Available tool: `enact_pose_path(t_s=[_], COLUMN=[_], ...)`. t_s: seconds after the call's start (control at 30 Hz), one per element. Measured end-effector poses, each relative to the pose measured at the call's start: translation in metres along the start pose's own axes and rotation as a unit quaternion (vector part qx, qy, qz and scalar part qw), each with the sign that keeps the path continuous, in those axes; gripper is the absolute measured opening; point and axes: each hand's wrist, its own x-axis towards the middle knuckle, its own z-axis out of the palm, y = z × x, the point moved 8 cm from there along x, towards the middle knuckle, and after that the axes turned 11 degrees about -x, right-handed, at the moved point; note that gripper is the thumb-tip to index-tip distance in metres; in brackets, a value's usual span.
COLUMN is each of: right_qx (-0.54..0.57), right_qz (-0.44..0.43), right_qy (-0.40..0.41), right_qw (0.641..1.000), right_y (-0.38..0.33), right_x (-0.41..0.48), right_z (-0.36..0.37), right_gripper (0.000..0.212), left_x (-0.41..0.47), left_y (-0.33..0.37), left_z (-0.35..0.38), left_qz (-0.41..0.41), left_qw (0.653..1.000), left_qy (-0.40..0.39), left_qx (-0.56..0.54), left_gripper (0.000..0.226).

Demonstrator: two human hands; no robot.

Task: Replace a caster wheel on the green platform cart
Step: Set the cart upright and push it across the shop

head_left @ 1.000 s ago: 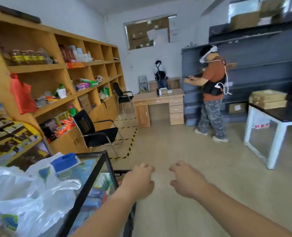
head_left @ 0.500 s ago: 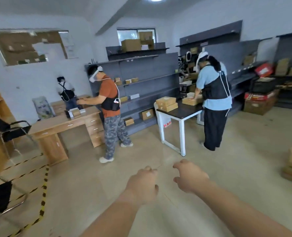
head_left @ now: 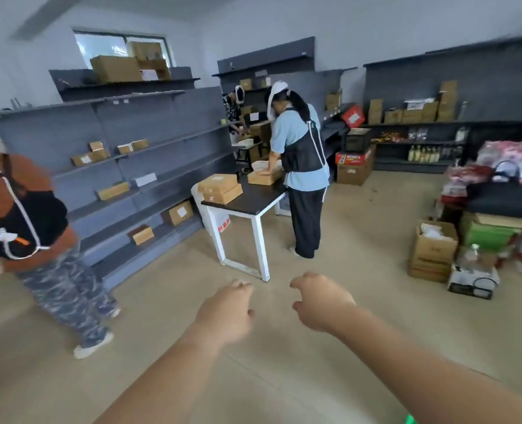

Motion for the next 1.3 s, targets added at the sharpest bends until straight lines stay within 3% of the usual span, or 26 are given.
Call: enact_pose_path(t_s=[0.13,0.27,0.57,0.63,0.83,1.03,1.13,1.3], right_qx=[0.010,0.043,0.097,0.110,0.169,0.216,0.245,0.304], right_qz=[0.121,0.262,0.526,0.565,0.655,0.689,0.709,0.769], right_qy=[0.027,0.044,0.046,0.043,0.021,-0.023,-0.023,-0.040], right_qw=[0.992,0.963,0.844,0.816,0.736,0.692,0.661,0.561], right_y=[0.047,0.083,0.122,0.128,0.143,0.155,0.158,0.154], right_x=[0.018,0.001,-0.123,-0.153,-0.228,-0.254,-0.265,-0.294], right_z=[-0.005,0.000,0.042,0.056,0.123,0.194,0.229,0.307], right_gripper=[0.041,0.043,0.042,0.037,0.050,0.048,0.048,0.048], left_x=[0.081,0.132,0.119,0.101,0.052,0.035,0.022,-0.004], left_y=[0.020,0.061,0.188,0.214,0.267,0.287,0.289,0.302], left_z=[0.007,0.022,0.105,0.130,0.205,0.285,0.331,0.422], left_qz=[0.112,0.242,0.465,0.492,0.558,0.583,0.600,0.643], left_qw=[0.993,0.968,0.859,0.835,0.765,0.714,0.673,0.584], left_qy=[-0.024,-0.070,-0.208,-0.241,-0.313,-0.364,-0.402,-0.449], left_qx=[0.008,0.016,0.050,0.053,0.078,0.131,0.161,0.211], left_gripper=[0.030,0.032,0.037,0.037,0.043,0.049,0.049,0.047])
